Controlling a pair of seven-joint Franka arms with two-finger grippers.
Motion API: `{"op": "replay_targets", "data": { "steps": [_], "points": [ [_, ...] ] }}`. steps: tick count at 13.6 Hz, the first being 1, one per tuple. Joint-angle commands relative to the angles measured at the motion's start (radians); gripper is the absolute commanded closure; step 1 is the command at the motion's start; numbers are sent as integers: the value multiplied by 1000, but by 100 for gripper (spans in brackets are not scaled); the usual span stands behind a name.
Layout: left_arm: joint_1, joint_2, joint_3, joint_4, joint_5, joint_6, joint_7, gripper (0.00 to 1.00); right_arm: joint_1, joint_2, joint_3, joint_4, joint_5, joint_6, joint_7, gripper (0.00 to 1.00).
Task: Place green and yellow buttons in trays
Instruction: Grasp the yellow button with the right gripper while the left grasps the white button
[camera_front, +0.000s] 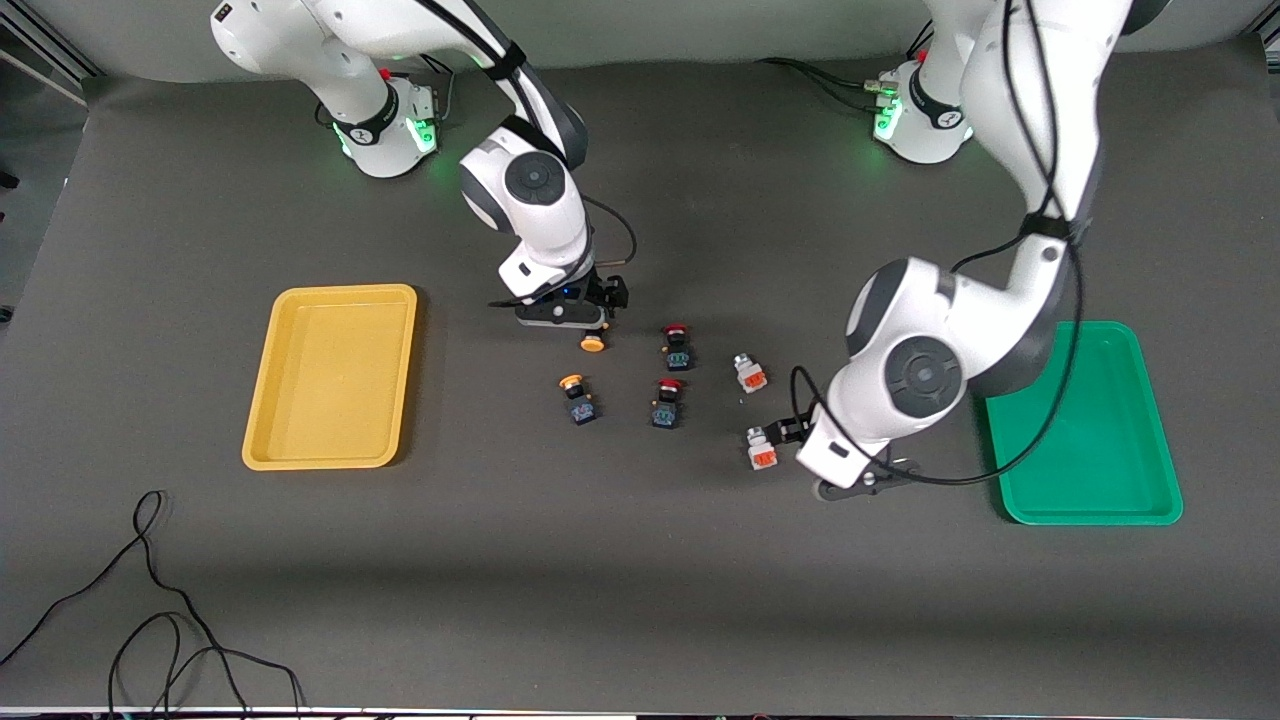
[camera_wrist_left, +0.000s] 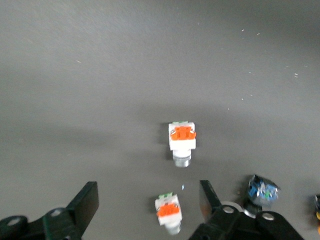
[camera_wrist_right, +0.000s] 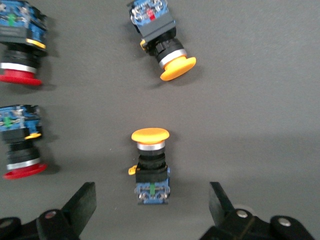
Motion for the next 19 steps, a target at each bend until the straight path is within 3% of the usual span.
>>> {"op": "replay_targets", "data": {
  "steps": [1, 7, 8, 9, 10, 11, 12, 13, 15, 17, 19],
  "points": [
    [-40, 63, 14, 29, 2, 63, -84, 15, 12, 60, -11, 18, -19, 64, 21, 0],
    [-88, 203, 16, 26, 8, 238, -137, 15, 3, 148, -11, 85, -14, 78, 21, 0],
    [-89, 218, 16, 26, 8, 257, -137, 15, 3, 149, -11, 85, -14, 91, 21, 2],
    [-89, 229, 16, 23, 9, 274, -137, 15, 3, 151, -13, 85, -14, 92, 21, 11],
    [-89, 234, 18, 22, 11, 281, -137, 28, 1, 151, -13, 85, -14, 94, 21, 23],
    [-89, 235, 16, 20, 20, 283, -137, 76, 1, 151, -13, 85, -14, 94, 21, 33],
    [-89, 234, 16, 20, 20, 281, -138, 100, 1, 151, -13, 85, -14, 94, 21, 45],
    [-89, 232, 16, 20, 22, 281, -140, 100, 1, 151, -13, 85, -14, 94, 21, 56],
    [-88, 226, 16, 21, 20, 278, -141, 100, -2, 151, -16, 84, -14, 92, 20, 66],
    [-80, 184, 22, 29, 17, 246, -189, 100, -1, 133, -34, 82, -17, 82, 17, 66],
    [-57, 99, 30, 44, 55, 71, -168, 100, -1, 78, -33, 85, -17, 25, 10, 66]
  ]
}}
